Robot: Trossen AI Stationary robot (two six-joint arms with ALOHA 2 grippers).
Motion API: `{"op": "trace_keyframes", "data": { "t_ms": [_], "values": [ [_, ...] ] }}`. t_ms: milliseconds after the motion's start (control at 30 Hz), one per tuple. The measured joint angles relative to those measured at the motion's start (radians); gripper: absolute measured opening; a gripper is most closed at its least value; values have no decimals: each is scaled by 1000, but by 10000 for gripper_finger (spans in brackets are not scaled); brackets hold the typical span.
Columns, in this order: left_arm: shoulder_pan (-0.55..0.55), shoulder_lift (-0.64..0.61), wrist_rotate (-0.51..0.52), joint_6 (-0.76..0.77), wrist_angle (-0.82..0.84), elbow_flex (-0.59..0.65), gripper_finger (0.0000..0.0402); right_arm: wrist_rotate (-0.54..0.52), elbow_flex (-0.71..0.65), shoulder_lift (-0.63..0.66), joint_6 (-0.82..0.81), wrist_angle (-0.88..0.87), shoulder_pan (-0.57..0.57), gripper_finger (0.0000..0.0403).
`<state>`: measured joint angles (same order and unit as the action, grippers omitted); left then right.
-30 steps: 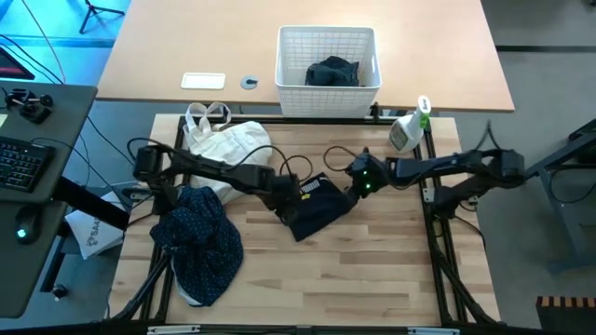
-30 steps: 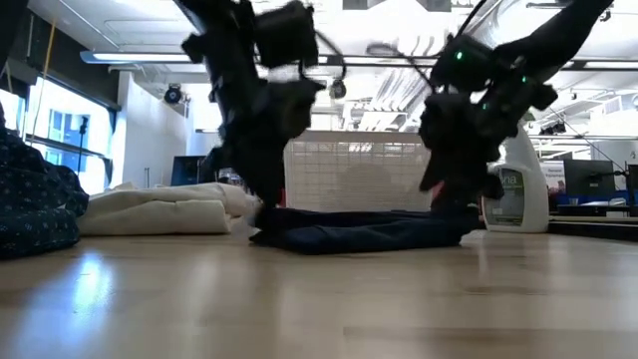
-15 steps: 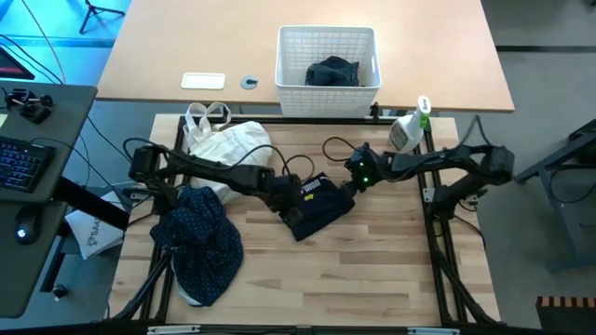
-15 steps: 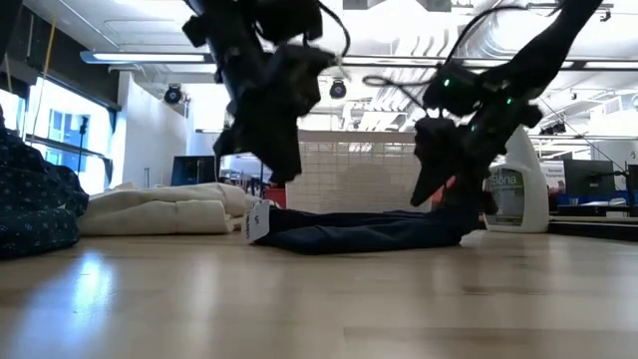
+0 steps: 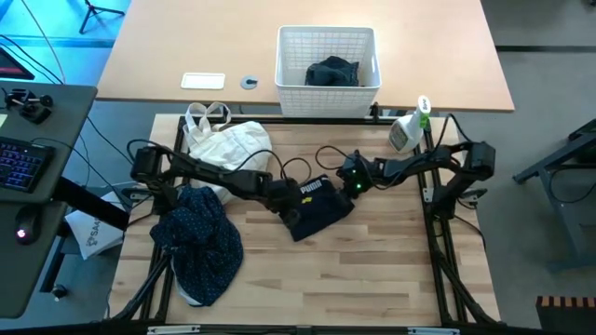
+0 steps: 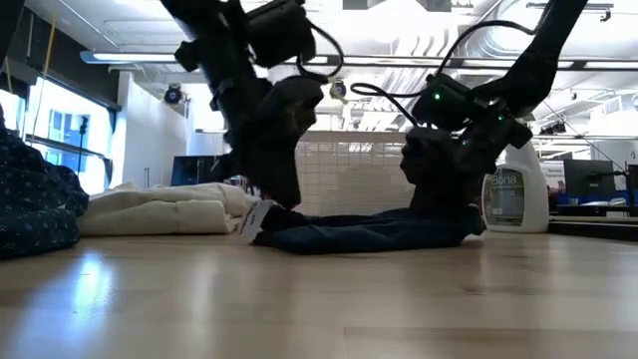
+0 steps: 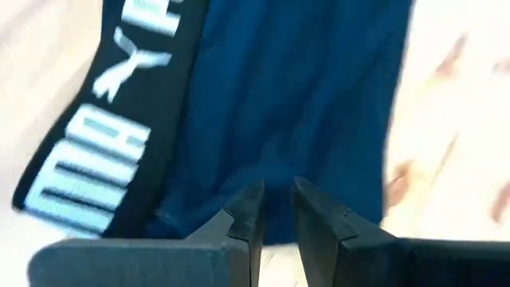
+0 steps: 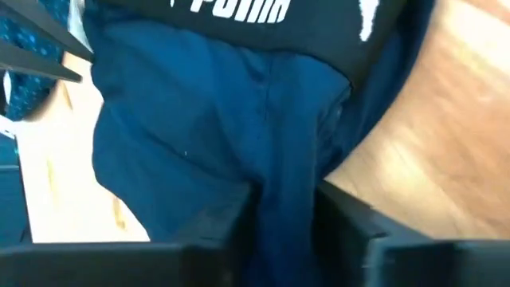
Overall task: Fold Laundry from Bin
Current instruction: Fold the black boxer short
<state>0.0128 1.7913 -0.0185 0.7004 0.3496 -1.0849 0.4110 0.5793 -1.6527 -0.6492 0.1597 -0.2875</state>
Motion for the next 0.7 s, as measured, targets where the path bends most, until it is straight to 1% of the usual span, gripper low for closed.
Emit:
{"op": "trace_keyframes", "data": {
  "t_ms": [100,133,267,300,367,433,533,633,700],
  "values": [
    [0,-25,6,-43,-2,-41,53,14,-2,12,15,-22,9,29],
    [0,-37,14,-60,-6,-59,53,24,-4,26,18,-36,11,16],
    [-7,-66,85,-146,-34,-112,55,22,-5,125,23,-91,11,21],
    [-17,-68,86,-178,-58,-117,58,17,-5,155,35,-113,11,19],
    [-50,-68,49,-230,-121,-118,71,12,-5,211,65,-163,10,8],
    [-84,-53,2,-262,-184,-119,94,11,-5,266,91,-191,11,5],
    [-131,-16,-45,-321,-269,-118,140,15,-4,330,126,-230,14,10],
    [-165,23,-113,-396,-428,-118,190,39,-4,366,157,-240,30,7],
    [-182,53,-185,-435,-552,-118,221,72,-4,370,176,-240,52,4]
  ]
}}
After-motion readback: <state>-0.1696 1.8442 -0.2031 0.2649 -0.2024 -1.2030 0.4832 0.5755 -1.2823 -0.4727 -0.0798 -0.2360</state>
